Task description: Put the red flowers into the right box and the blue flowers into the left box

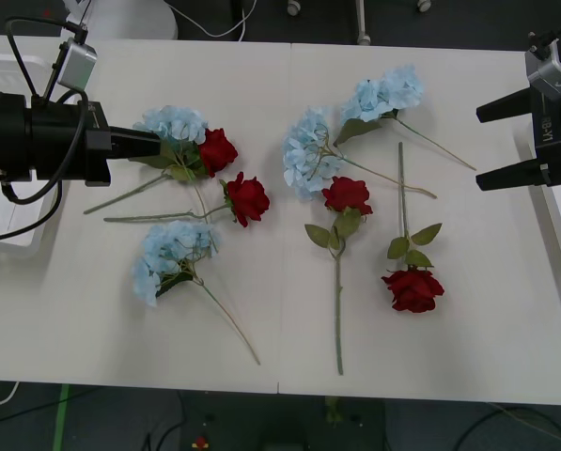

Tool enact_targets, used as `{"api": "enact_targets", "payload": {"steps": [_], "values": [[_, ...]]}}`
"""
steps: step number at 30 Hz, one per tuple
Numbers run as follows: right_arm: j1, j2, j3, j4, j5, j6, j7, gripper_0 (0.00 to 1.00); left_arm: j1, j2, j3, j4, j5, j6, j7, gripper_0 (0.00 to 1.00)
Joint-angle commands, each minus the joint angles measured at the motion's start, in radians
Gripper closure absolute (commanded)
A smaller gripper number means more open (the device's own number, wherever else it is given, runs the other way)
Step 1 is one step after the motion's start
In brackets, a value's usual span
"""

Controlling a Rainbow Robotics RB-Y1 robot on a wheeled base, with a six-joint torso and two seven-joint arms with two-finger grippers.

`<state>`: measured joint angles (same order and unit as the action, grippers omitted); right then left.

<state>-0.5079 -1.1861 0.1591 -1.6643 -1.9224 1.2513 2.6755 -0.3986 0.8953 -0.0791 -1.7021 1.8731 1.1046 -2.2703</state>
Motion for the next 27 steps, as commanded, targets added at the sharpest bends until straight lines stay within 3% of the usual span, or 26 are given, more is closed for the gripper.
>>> {"api": "enact_targets", "payload": {"steps": [1, 4, 8, 27], "values": [[-0.040, 0.014, -0.006, -0.006, -0.010, 0.000, 0.030, 0.00, 0.011, 0.037, -0.002, -0.027, 0.011, -0.003, 0.060, 0.43], [-0.040, 0.014, -0.006, -0.006, -0.010, 0.000, 0.030, 0.00, 0.011, 0.037, -0.002, -0.027, 0.011, -0.003, 0.060, 0.18], [-0.040, 0.014, -0.006, -0.006, -0.010, 0.000, 0.030, 0.00, 0.011, 0.037, -0.002, -0.027, 0.011, -0.003, 0.060, 0.01], [-0.040, 0.014, -0.006, -0.006, -0.010, 0.000, 0.030, 0.00, 0.011, 0.037, -0.002, -0.027, 0.011, -0.003, 0.060, 0.00]]}}
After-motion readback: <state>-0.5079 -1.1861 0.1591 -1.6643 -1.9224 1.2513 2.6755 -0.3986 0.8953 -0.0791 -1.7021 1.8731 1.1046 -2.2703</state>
